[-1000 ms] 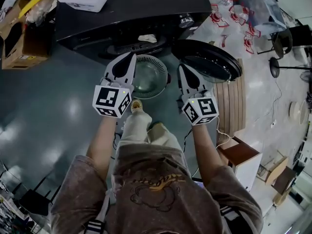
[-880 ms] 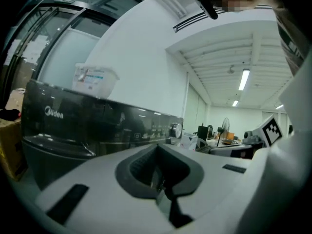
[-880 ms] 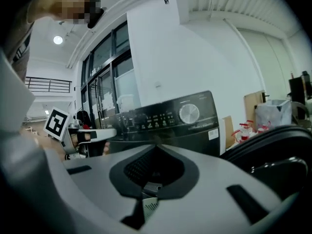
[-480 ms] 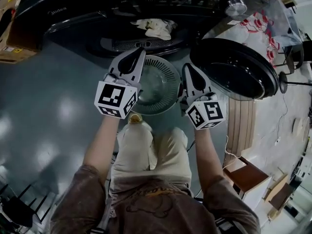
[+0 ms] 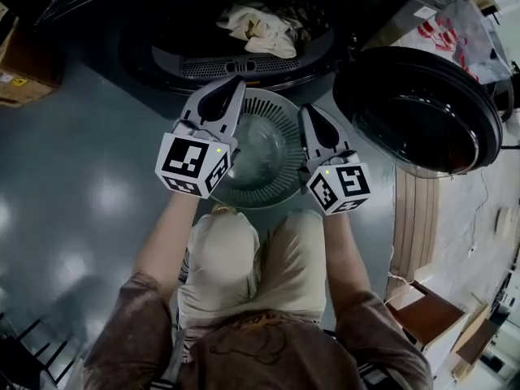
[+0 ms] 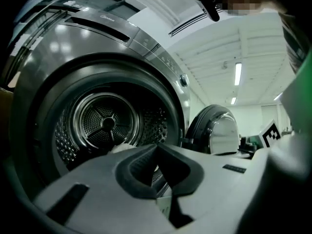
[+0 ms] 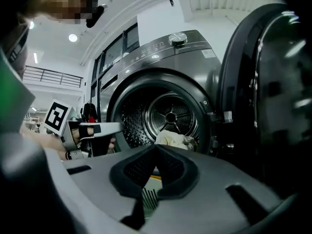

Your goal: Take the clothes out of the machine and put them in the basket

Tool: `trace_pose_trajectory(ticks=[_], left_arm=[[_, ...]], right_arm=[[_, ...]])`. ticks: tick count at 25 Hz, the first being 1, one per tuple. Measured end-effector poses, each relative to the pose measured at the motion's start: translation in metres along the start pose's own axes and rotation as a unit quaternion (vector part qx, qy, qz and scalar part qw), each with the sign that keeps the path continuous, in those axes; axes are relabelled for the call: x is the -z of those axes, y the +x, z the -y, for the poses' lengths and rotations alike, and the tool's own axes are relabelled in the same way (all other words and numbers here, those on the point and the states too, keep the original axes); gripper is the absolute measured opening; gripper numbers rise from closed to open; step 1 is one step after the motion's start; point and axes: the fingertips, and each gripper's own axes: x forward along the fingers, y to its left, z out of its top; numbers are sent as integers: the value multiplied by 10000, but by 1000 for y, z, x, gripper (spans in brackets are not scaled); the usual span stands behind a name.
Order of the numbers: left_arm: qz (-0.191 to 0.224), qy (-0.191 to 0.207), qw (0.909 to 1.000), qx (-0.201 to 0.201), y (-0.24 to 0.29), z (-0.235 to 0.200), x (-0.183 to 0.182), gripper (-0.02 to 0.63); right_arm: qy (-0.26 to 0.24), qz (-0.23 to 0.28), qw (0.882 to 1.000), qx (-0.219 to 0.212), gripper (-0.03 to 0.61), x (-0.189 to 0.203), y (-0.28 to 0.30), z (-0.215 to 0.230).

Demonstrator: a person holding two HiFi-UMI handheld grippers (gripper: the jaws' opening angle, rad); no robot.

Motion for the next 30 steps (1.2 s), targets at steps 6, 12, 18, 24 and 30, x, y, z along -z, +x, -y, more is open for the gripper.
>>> trace_pose_trajectory(ticks=[6,12,18,24,30], left_arm=[[144,96,9998,-38,6,8,17,8],[243,162,9995,-138,4,15,24,6],[276,245,9990,-236,-5,19,24,8],[228,290,9992,-180,-7,28,30,8],[161,108,9997,-143,-8,28,37,115]], right_arm=[[-111,81,9999,-7,-2,20,-6,11],[-178,375,9991,-31,-2,20,-16,17],[-149,400,9990,-109,-2,25,-18,12],[-248,414,9988,-103,-2,32,-27,13],[-174,490,9986,-68,-2,37,-37,15]])
